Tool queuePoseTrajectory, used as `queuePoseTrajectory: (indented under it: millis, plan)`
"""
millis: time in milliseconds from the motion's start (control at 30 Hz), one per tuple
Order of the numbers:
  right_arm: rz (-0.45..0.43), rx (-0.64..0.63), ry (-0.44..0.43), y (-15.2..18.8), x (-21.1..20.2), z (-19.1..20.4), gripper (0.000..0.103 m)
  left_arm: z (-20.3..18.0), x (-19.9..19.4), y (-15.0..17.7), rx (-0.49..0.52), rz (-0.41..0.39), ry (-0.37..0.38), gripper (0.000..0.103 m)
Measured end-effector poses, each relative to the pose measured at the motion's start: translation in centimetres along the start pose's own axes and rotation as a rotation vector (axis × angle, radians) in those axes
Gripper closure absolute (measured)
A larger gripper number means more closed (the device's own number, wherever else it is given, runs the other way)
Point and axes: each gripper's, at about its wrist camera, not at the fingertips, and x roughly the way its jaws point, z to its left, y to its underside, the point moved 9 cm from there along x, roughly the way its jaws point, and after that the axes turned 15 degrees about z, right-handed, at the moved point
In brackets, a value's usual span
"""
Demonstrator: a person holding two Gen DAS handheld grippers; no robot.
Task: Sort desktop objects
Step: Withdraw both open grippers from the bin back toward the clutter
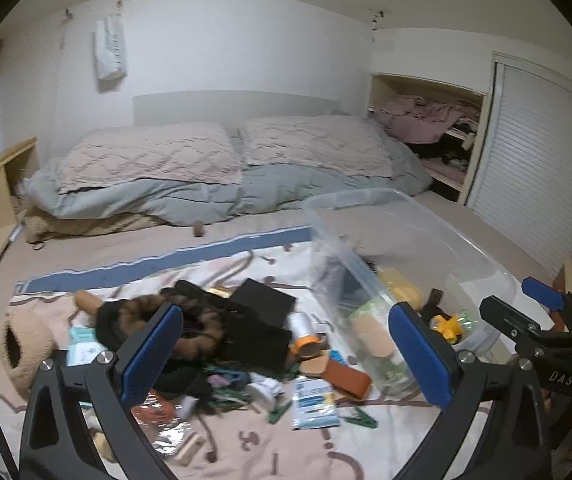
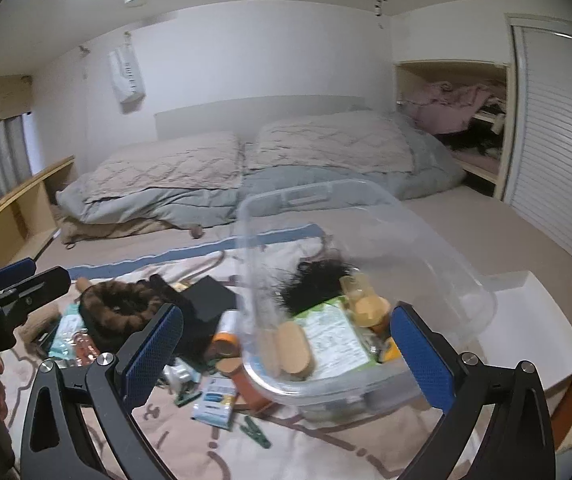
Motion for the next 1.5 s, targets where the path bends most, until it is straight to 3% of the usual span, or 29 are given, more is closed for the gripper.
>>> queuePoseTrajectory:
  millis: [533, 933, 1500]
  plan:
    - [-0.001, -0.114, -0.124, -0.3, 1.6, 8.4, 0.000, 10.2, -3.5, 3.6, -0.109, -0.029, -0.160, 0.000]
    - [-0.034, -0.197, -0.184, -0.4, 1.8, 12.8, 0.000, 15.3, -4.5, 5.1, -0.200, -0.042, -0.132, 0.000]
    - [-0.016, -0.231, -0.192, 0.4, 1.5, 14.5, 0.000, 18.9, -5.7, 6.3, -0.223, -0.046, -0.186, 0.000]
